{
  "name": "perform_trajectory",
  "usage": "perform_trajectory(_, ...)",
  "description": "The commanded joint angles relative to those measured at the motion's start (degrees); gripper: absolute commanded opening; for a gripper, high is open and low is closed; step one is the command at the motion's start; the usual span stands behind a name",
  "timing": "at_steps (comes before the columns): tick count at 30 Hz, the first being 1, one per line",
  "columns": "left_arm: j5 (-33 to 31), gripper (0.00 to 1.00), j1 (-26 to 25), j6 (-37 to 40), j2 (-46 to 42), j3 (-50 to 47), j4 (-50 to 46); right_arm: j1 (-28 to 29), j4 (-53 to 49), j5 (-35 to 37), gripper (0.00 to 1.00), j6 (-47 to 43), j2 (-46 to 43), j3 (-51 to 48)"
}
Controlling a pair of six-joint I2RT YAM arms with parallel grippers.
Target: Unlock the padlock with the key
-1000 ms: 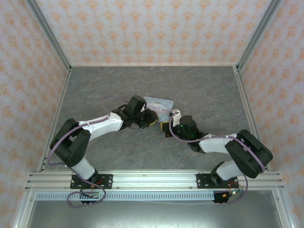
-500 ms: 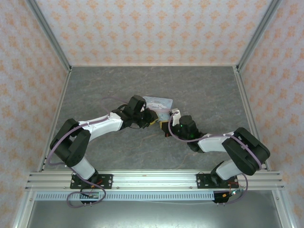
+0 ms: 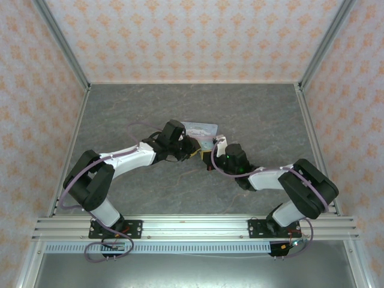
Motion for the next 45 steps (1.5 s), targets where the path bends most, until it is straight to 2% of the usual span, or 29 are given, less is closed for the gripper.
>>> perform_trajectory(1,4.9,0.11,-2.5,0.4,0.0,1.5,1.4,0.2,7.5,-2.7,0.0,1.9,0.2,4.3)
perform_trajectory(8,3.7,0.11,-2.5,0.4,3.2,0.0,4.5,0.2,6.1,-1.4,0.0,4.7,2.5,1.5)
perform_trajectory(18,4.2,0.12,-2.6,-0.2,7.8,-1.5,8.4,0.4,11.8,0.7,0.0,11.6,8.2,-2.7)
perform_trajectory(23,3.6,0.23,-2.2,1.1,8.1,-1.6,7.9,1.5,12.0,2.7,0.0,13.7,9.2,-3.9)
perform_trajectory(29,2.1,0.42,-1.4,2.3,5.5,-3.0,6.5,1.8,12.0,3.8,0.0,15.6,9.6,-5.2)
perform_trajectory(38,-0.1,0.57,0.6,3.2,-0.6,-6.0,3.7,1.8,10.1,2.4,0.0,18.3,9.4,-4.0)
perform_trajectory(41,0.0,0.63,1.6,2.3,-1.6,-7.6,5.8,1.8,10.7,2.1,0.0,20.5,8.8,-4.2)
perform_trajectory(45,0.1,0.63,2.1,-0.3,-1.5,-10.2,11.5,1.8,11.1,1.6,0.0,23.8,7.7,-4.1)
